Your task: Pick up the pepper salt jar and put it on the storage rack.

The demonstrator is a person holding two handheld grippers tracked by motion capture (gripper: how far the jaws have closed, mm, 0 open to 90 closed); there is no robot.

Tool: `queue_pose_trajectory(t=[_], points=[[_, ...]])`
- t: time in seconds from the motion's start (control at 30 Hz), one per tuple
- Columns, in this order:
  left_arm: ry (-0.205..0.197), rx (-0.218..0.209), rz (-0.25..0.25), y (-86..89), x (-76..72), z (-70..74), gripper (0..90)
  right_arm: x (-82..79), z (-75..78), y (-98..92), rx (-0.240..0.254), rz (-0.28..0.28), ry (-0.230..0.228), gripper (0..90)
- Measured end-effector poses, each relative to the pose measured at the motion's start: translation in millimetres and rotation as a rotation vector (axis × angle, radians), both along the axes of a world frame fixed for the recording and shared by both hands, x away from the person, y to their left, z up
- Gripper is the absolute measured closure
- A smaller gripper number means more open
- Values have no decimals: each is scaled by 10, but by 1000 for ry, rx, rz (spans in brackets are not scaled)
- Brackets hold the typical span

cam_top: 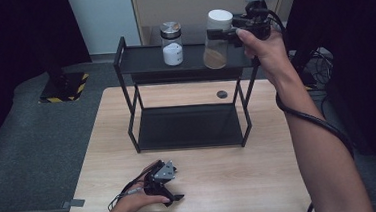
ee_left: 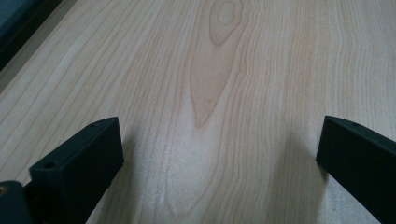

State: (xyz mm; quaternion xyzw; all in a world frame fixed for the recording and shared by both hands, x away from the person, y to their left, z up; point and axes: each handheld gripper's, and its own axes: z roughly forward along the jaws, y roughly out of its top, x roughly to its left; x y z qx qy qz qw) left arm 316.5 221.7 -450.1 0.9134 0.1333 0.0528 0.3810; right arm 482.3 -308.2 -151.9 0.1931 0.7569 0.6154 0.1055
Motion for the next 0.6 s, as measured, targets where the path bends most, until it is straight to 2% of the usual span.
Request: queue_pose_trajectory(t=[0.6], points=[[0,0,0,0,0,0,0,128,5,71,-23,-27,1,360]])
